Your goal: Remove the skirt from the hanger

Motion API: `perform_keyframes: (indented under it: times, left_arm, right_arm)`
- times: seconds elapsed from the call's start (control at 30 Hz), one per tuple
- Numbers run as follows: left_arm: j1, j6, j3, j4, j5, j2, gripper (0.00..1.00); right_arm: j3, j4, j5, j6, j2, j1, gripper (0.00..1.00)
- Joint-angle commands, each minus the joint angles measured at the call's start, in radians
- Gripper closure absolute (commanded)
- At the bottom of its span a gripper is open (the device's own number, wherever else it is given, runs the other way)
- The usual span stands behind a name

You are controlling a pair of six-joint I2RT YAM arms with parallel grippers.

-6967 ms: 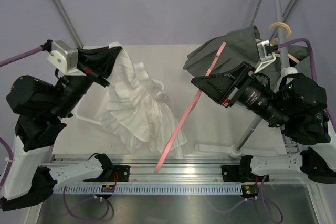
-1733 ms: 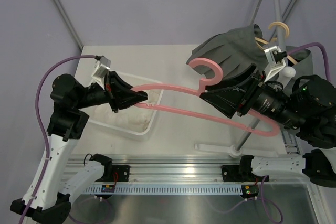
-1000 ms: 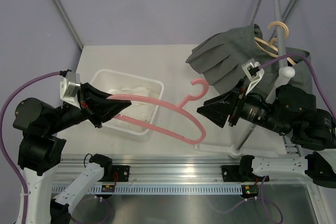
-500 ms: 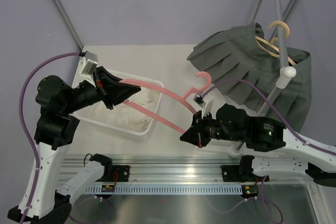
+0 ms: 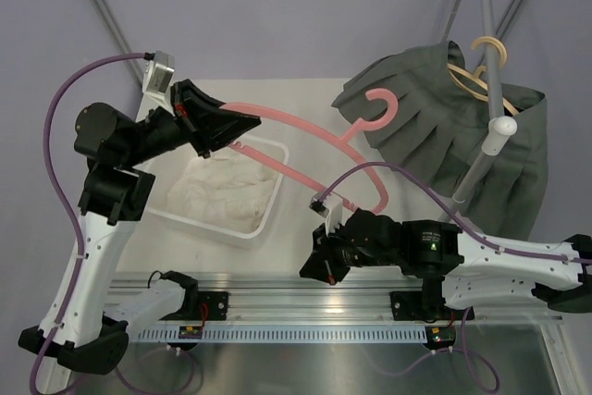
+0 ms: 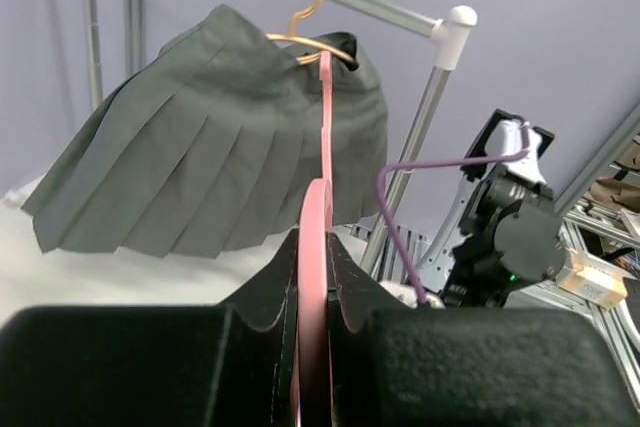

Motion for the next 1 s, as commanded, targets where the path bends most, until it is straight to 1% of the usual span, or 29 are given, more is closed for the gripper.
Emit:
perform_keyframes:
  times: [0.0,0.1,0.23,0.4,0.43,0.57,0.67,0.7,0.77,0.8,0.9,0.97]
  left_arm:
    - [-0.038,-0.037,0.081,0.124,0.007,0.028,1.00]
    - [-0.093,-0.003,0.101,0.098,-0.025,0.060,1.00]
    - [-0.197,0.021,0.118,0.104,-0.068,0.123,1.00]
    - [-0.263,0.047,0.167,0.107,-0.115,0.210,1.00]
    - [-0.280,0.055,0.182,0.104,-0.122,0.247,1.00]
    - [-0.337,0.081,0.318,0.058,-0.139,0.370,1.00]
    - [-0.374,0.081,0.383,0.052,-0.148,0.462,1.00]
    - [-0.385,0.081,0.432,0.043,-0.152,0.485,1.00]
    - [-0.394,0.077,0.484,0.038,-0.151,0.554,1.00]
    - [-0.401,0.077,0.545,0.019,-0.149,0.578,1.00]
    - [-0.414,0.078,0.642,-0.018,-0.143,0.667,1.00]
    - [-0.424,0.061,0.708,-0.014,-0.139,0.697,1.00]
  right_arm:
    - [-0.018,0.127,-0.003,0.017,0.007,0.026,1.00]
    - [-0.021,0.170,-0.003,0.011,0.010,0.043,1.00]
    - [-0.014,0.182,0.015,-0.003,0.035,0.057,1.00]
    - [-0.035,0.197,0.038,0.017,0.030,0.058,1.00]
    - [-0.055,0.206,0.040,0.022,0.022,0.058,1.00]
    - [-0.104,0.234,0.049,0.045,-0.017,0.058,1.00]
    - [-0.129,0.251,0.061,0.059,-0.040,0.060,1.00]
    - [-0.138,0.251,0.066,0.065,-0.047,0.058,1.00]
    - [-0.150,0.257,0.072,0.069,-0.068,0.058,1.00]
    - [-0.165,0.263,0.078,0.079,-0.076,0.060,1.00]
    - [-0.184,0.269,0.086,0.086,-0.099,0.061,1.00]
    - [-0.188,0.269,0.089,0.086,-0.105,0.061,1.00]
